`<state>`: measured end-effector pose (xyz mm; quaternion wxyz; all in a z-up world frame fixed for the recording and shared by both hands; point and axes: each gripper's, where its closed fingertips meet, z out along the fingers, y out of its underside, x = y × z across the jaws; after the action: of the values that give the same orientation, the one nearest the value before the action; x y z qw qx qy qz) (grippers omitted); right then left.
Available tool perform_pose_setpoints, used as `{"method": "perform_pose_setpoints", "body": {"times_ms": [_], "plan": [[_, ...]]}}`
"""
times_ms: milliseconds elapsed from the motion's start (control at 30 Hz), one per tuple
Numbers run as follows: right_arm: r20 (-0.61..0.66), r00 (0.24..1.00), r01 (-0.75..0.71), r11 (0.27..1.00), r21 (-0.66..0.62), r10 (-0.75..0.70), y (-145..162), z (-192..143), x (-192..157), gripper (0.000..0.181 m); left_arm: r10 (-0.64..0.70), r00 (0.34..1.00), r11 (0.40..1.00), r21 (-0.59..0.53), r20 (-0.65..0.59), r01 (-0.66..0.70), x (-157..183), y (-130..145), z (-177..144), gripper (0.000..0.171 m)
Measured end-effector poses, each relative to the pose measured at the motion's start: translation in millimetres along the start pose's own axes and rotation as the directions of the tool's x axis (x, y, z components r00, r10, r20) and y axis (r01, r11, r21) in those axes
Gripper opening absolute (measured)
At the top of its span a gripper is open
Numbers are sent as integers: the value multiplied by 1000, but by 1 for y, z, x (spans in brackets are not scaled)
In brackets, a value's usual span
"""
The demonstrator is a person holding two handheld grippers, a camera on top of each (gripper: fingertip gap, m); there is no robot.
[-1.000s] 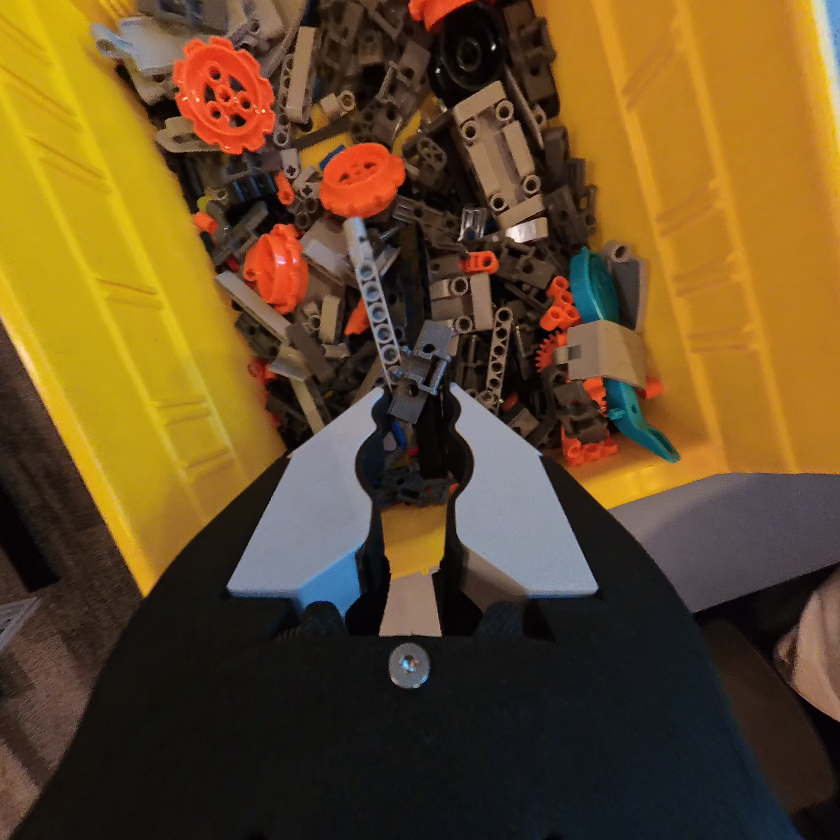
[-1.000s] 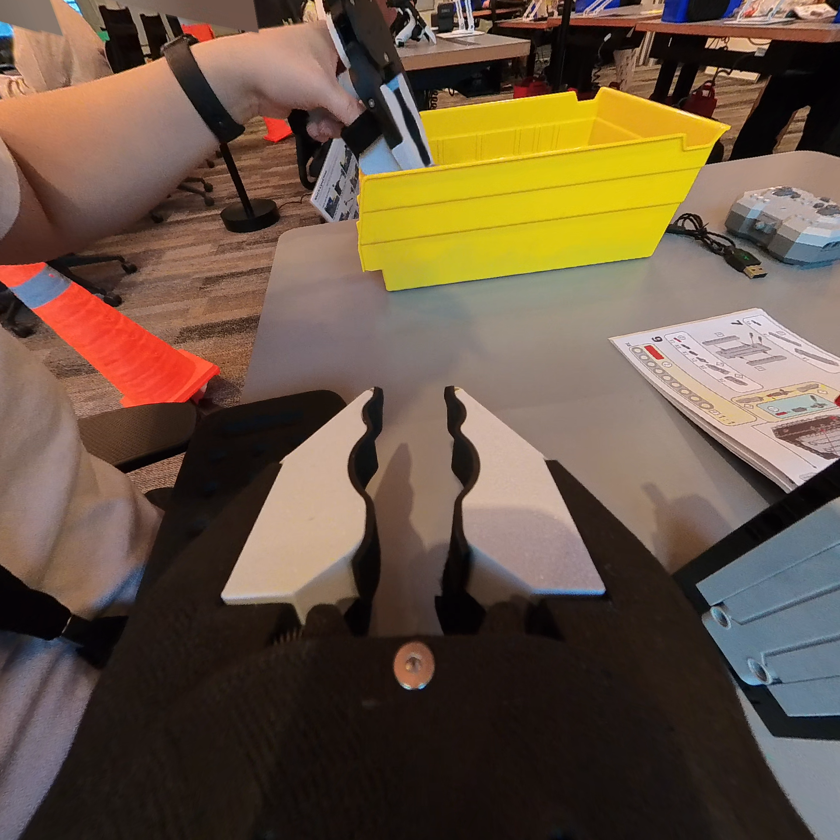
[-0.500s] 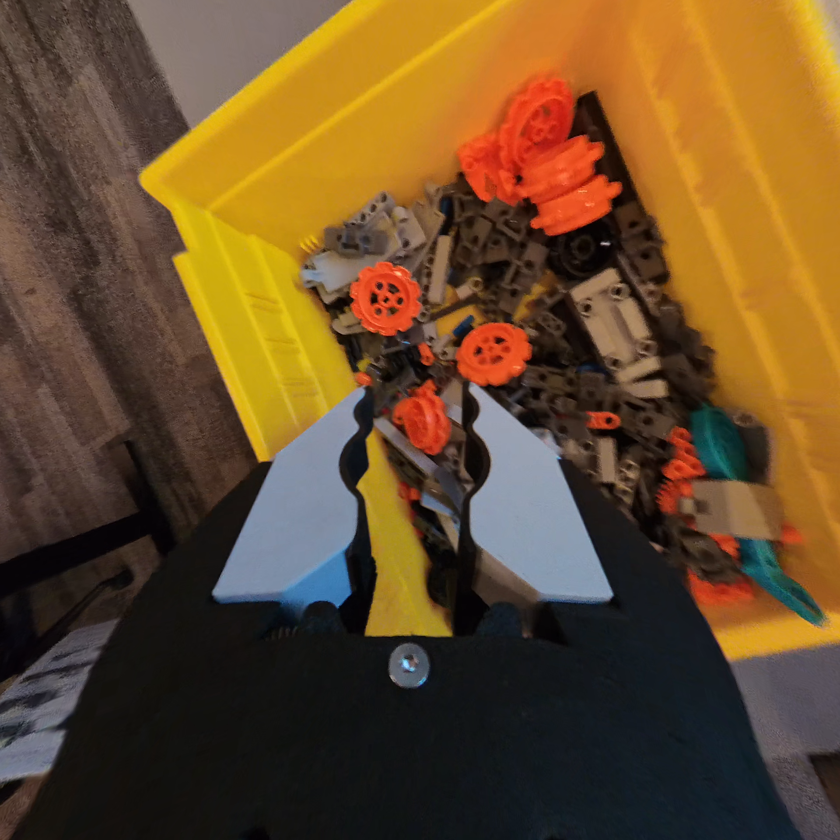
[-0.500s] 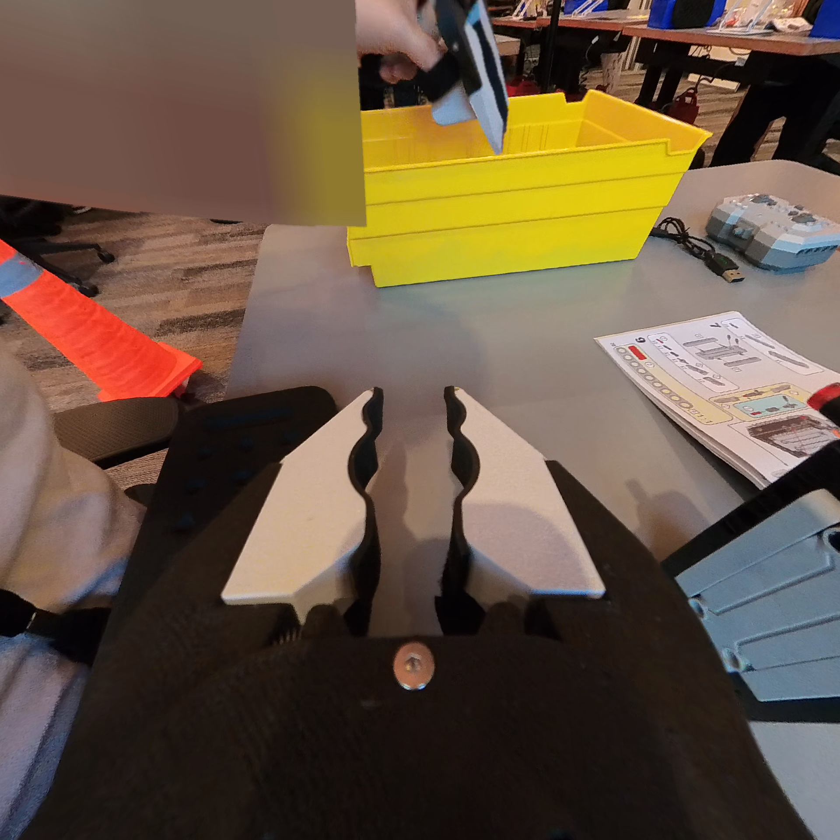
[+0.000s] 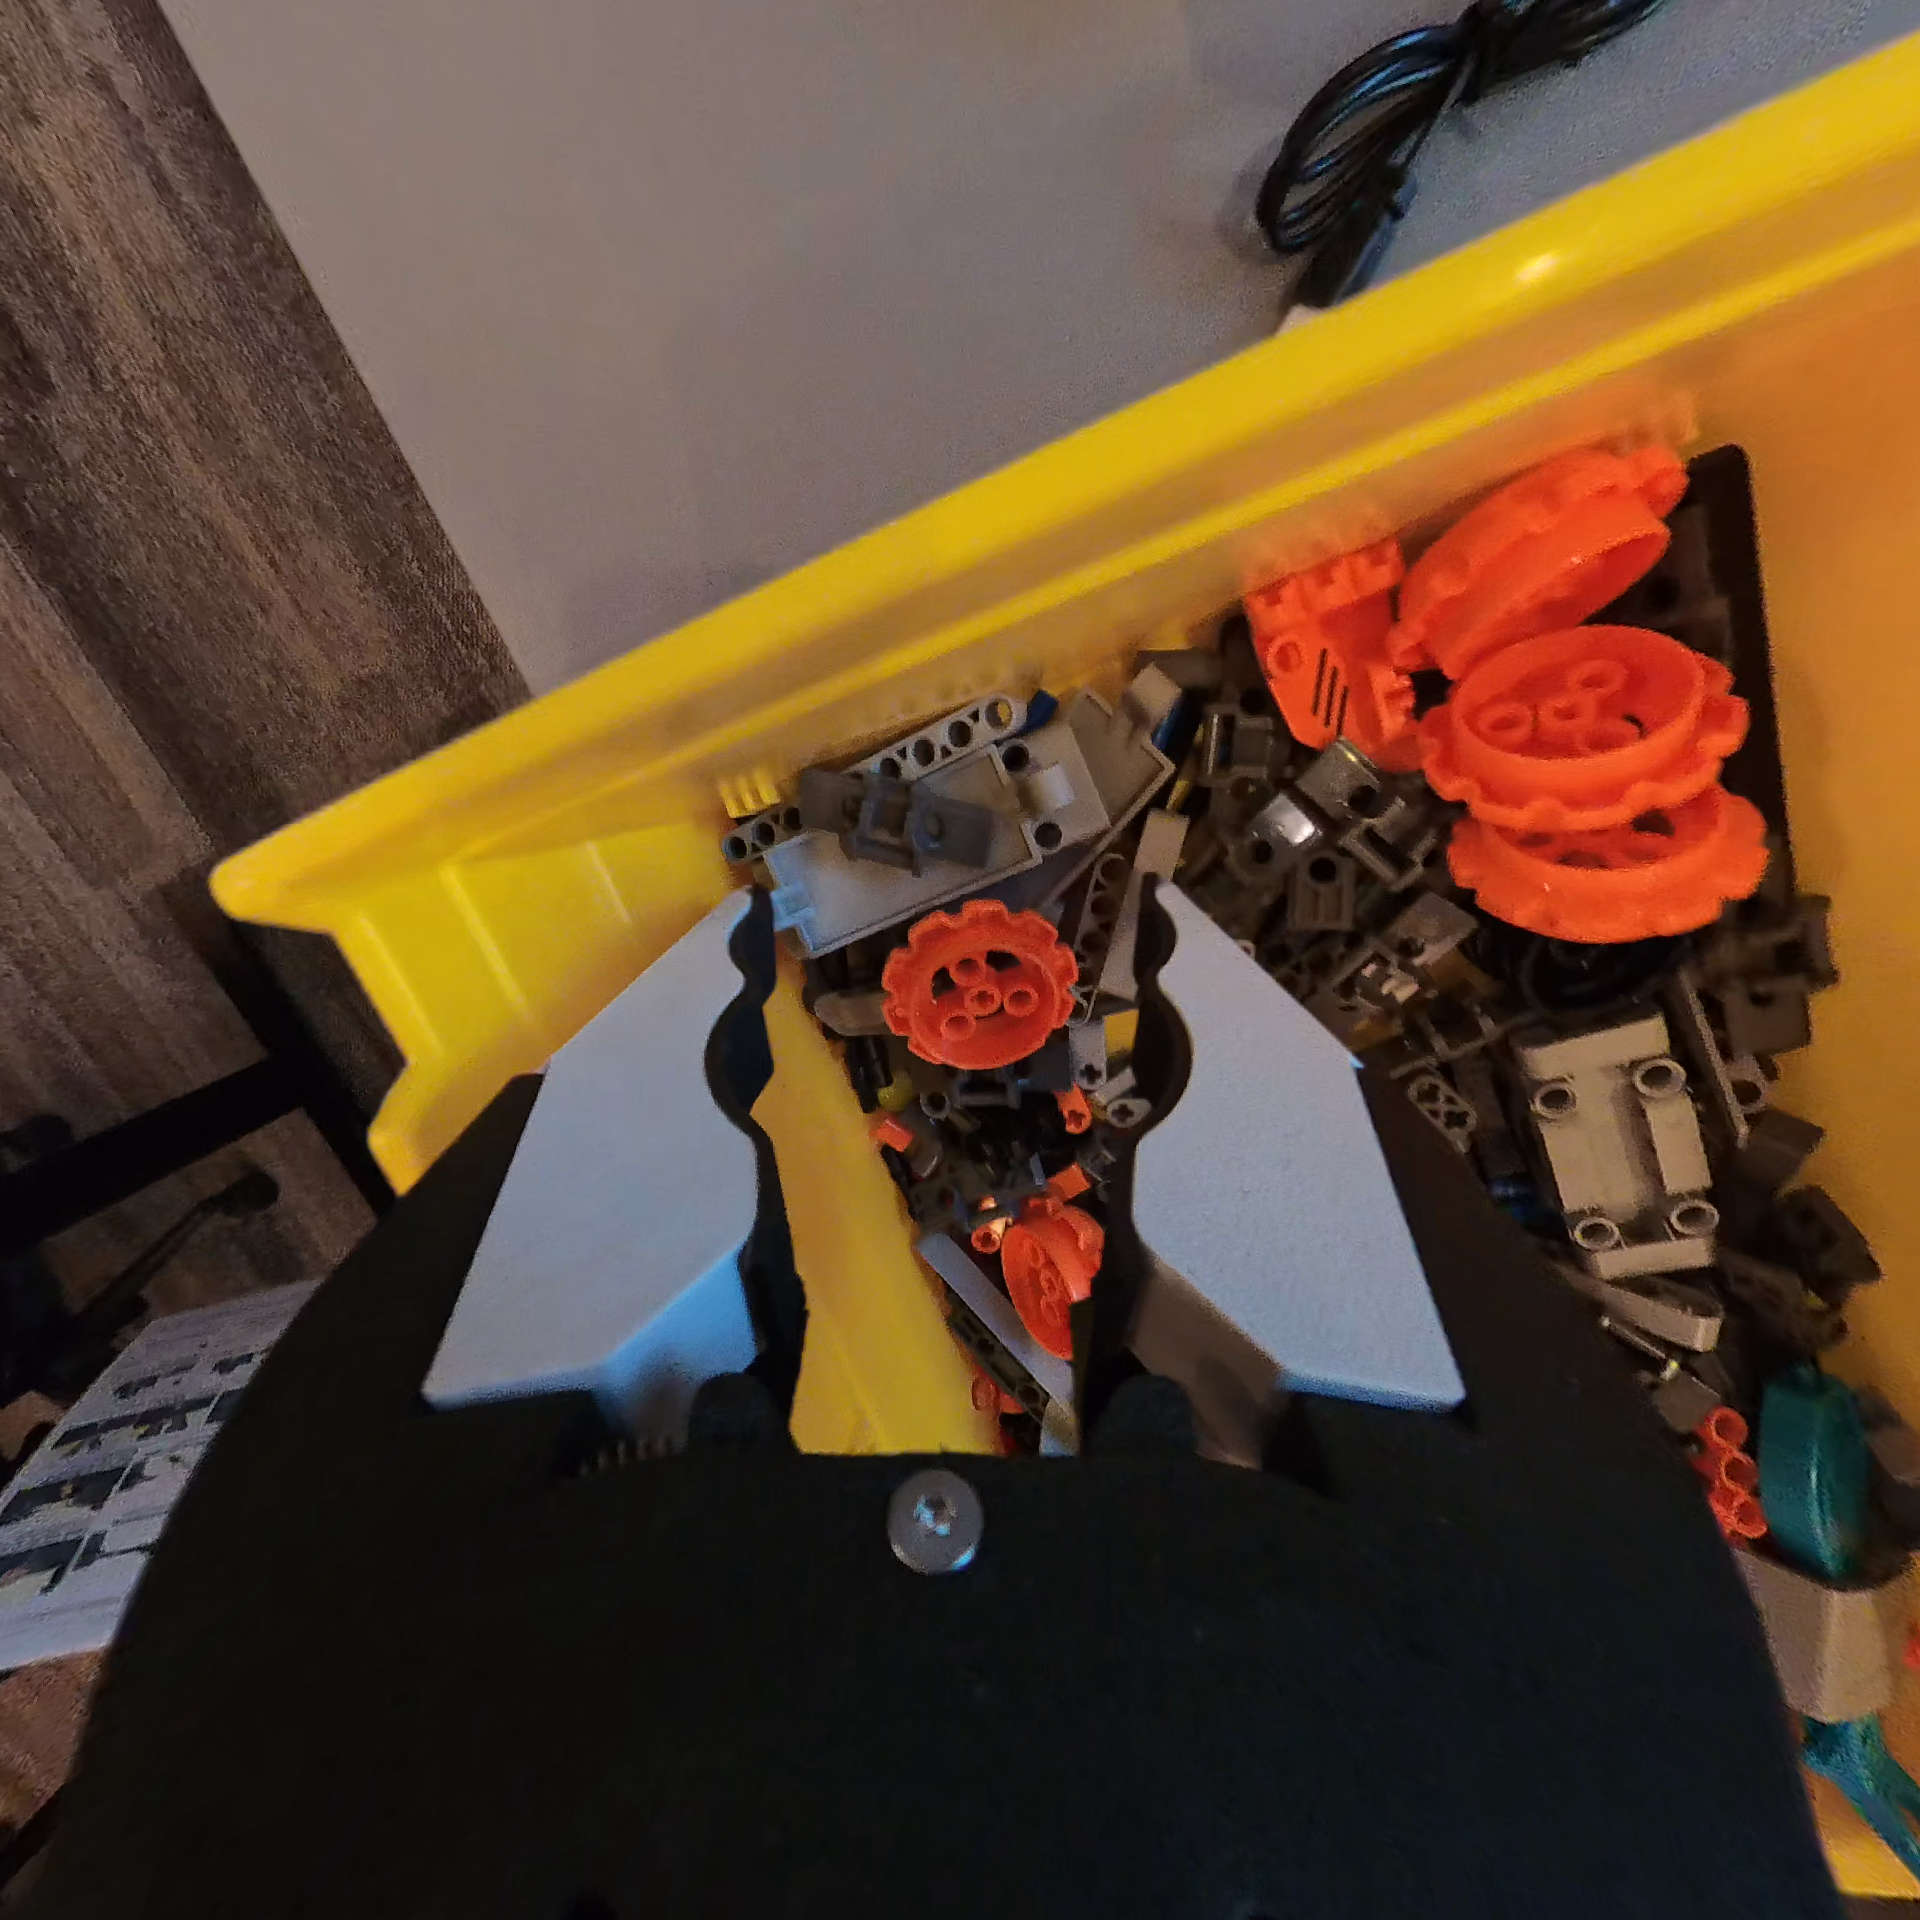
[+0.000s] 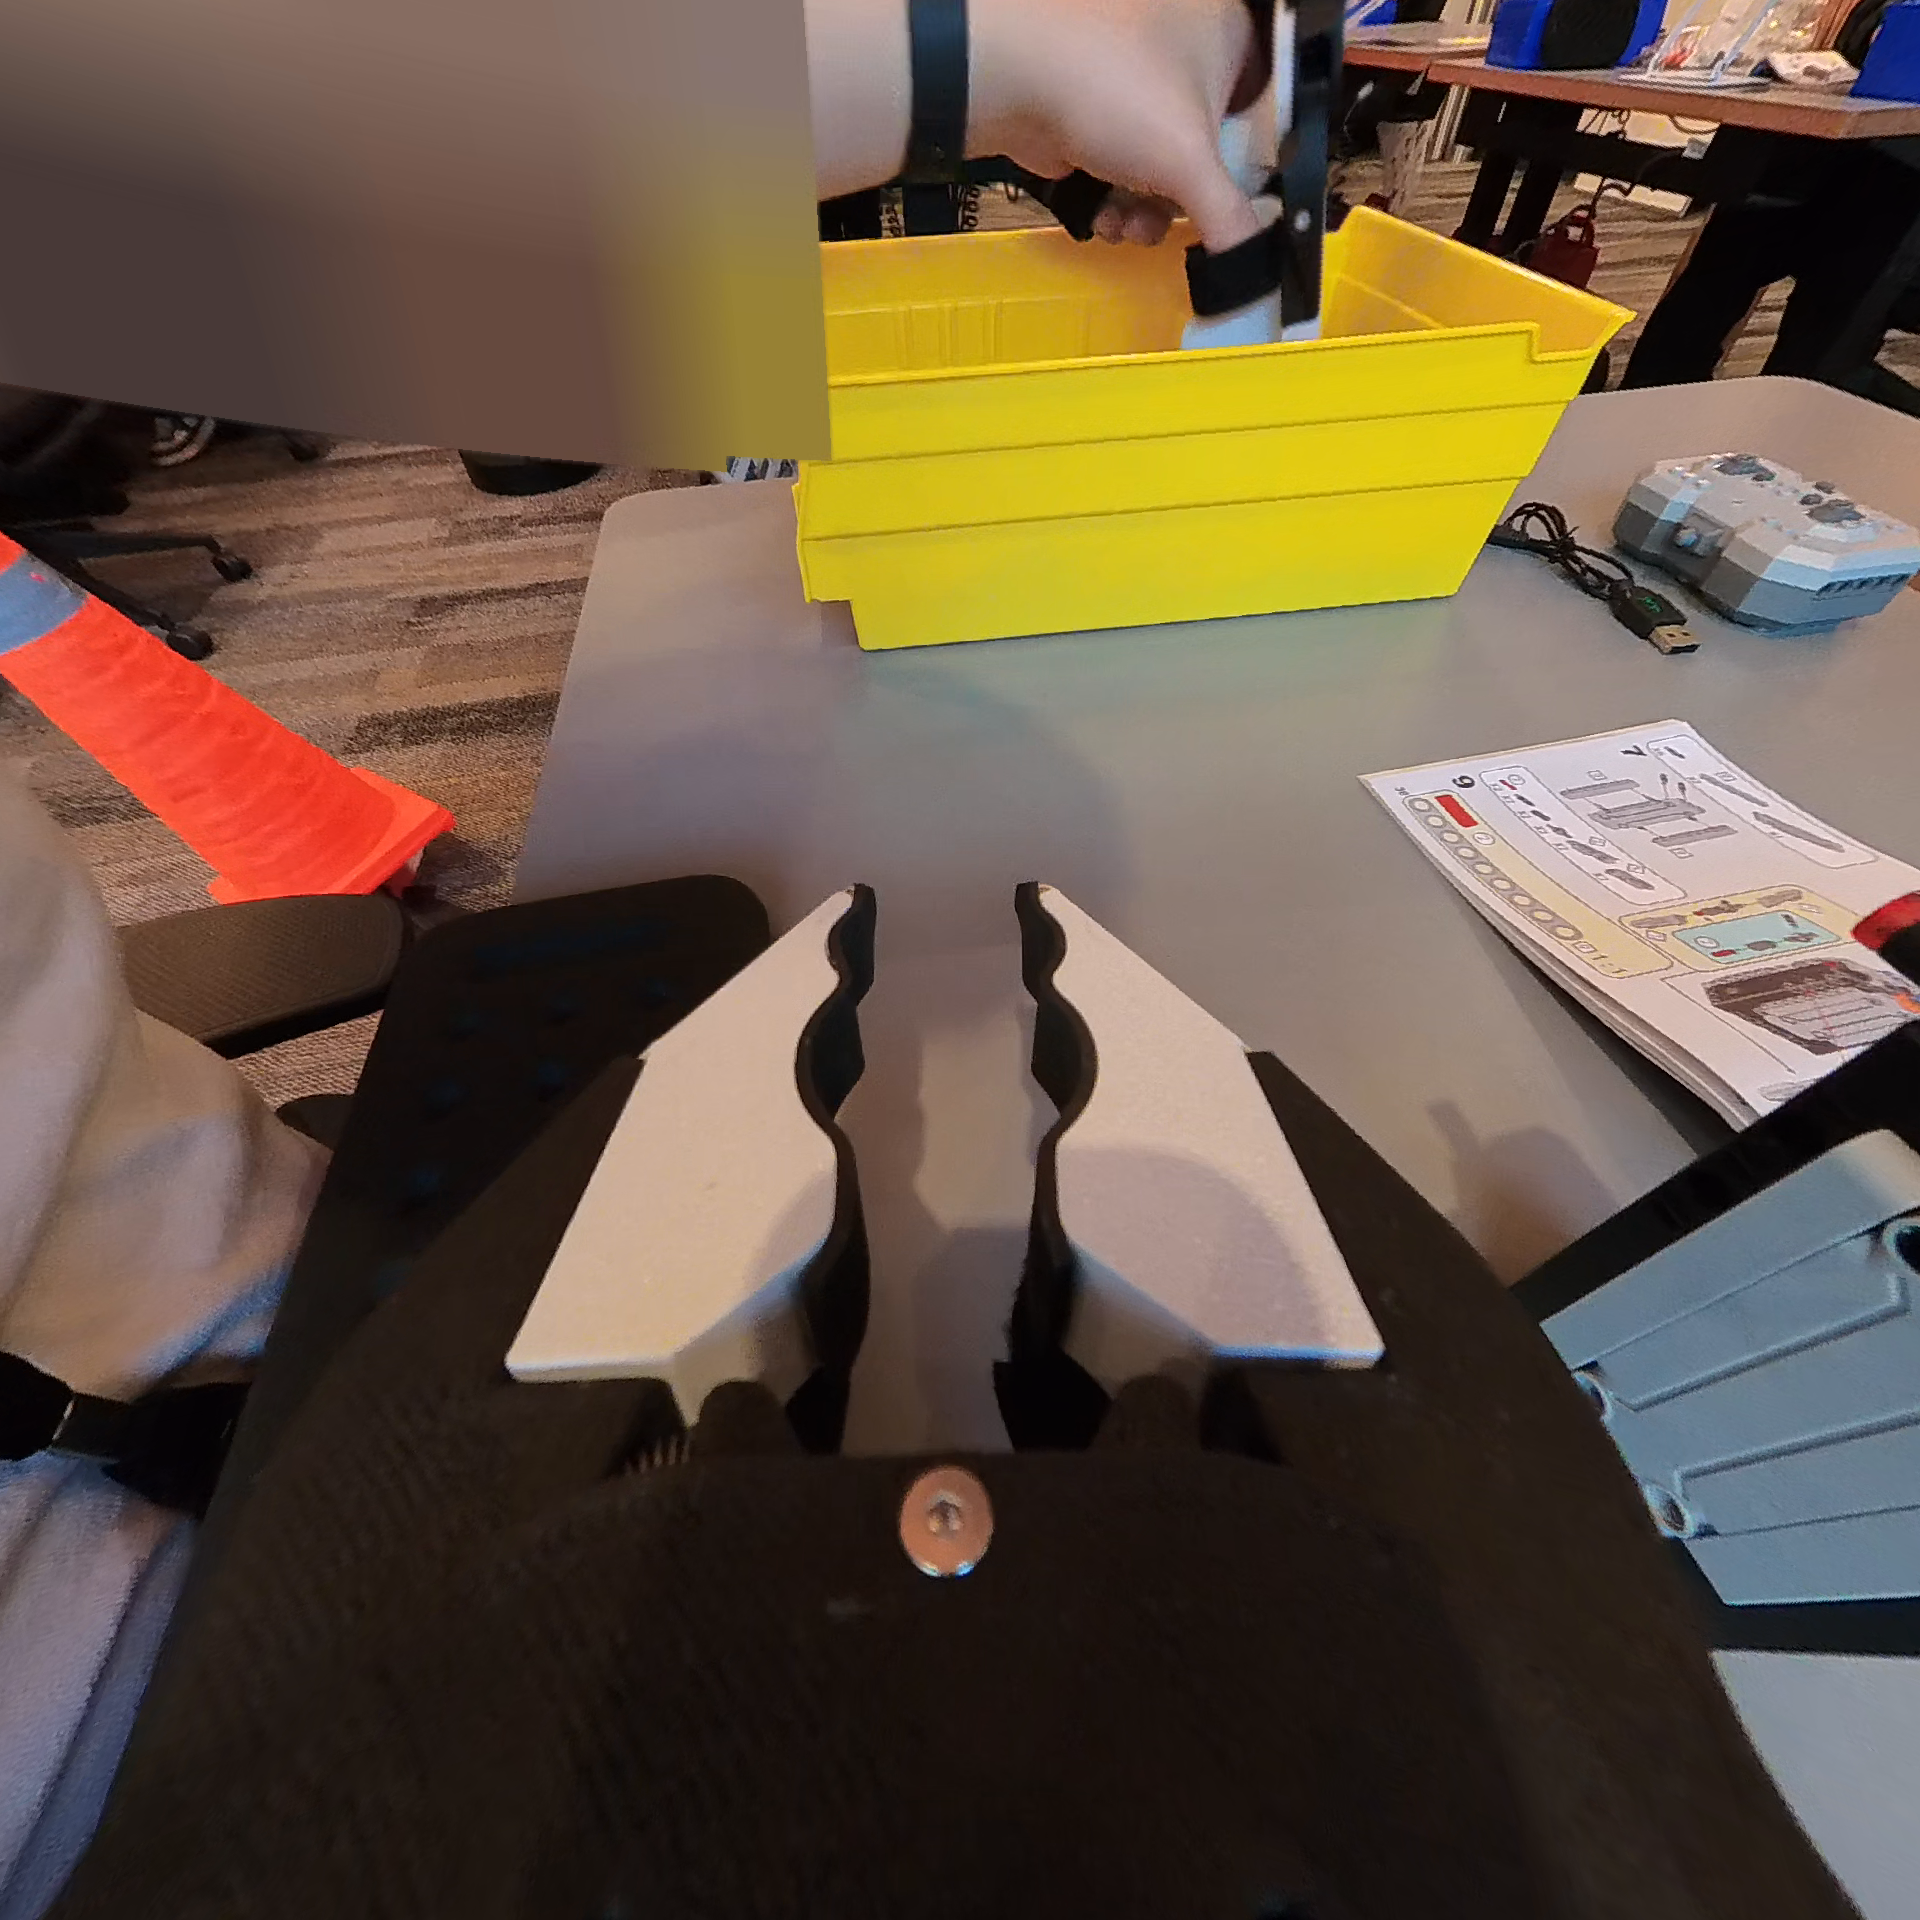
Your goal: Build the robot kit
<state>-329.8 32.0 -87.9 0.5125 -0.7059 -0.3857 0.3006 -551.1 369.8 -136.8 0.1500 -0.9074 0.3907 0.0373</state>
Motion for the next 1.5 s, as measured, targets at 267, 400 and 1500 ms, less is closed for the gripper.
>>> {"method": "perform_pose_setpoints", "body": {"times_ms": [267,400,1500], "plan": [[2,1000,-12,1000,13,12,-2,-2,1,27,-47,999,998,-43,-29,45,-1,1,15,65],[1,1000,-3,1000,12,3,-3,-2,-1,27,-22,1000,999,-48,-15,22,-4,4,14,55],[27,1000,3,1000,-3,-3,-1,3,-9,27,19,989,996,86,-150,-6,52,100,-69,0]]}}
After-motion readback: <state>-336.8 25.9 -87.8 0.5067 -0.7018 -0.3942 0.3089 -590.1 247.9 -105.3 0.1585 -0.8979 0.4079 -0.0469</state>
